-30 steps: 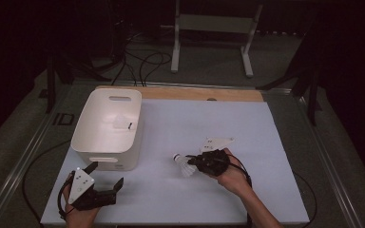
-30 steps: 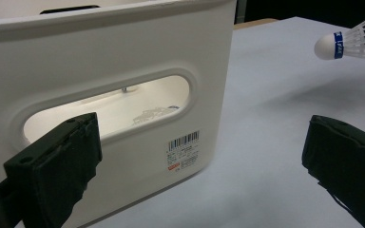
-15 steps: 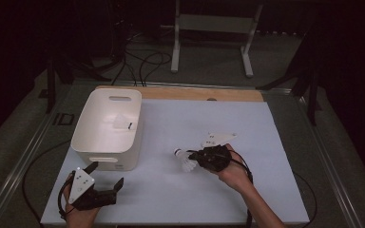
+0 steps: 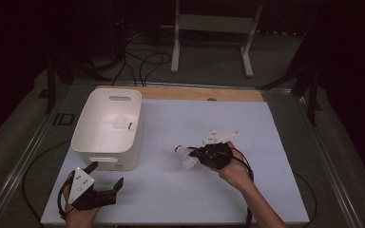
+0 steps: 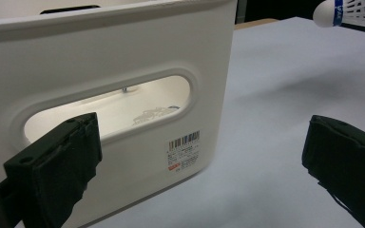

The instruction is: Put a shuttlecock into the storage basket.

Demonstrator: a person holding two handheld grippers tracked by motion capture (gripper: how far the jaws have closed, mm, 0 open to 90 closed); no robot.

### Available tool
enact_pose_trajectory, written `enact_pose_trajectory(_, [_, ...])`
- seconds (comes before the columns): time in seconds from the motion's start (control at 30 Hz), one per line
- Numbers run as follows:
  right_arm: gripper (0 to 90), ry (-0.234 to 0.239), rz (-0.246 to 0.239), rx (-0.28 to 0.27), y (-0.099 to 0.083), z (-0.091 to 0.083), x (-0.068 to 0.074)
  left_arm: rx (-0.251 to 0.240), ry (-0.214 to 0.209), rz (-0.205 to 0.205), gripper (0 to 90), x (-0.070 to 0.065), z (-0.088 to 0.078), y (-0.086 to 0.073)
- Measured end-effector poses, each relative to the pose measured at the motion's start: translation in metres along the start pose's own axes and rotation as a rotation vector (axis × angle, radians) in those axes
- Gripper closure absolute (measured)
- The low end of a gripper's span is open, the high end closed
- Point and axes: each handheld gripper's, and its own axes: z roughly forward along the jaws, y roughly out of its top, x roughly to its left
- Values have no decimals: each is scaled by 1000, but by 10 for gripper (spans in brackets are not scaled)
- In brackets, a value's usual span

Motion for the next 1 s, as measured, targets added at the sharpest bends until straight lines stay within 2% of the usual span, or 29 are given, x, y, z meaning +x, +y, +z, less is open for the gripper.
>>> enact_pose_trajectory(1.0, [894, -13, 3, -38, 15, -3, -1, -1, 2, -1, 0, 0, 0, 0])
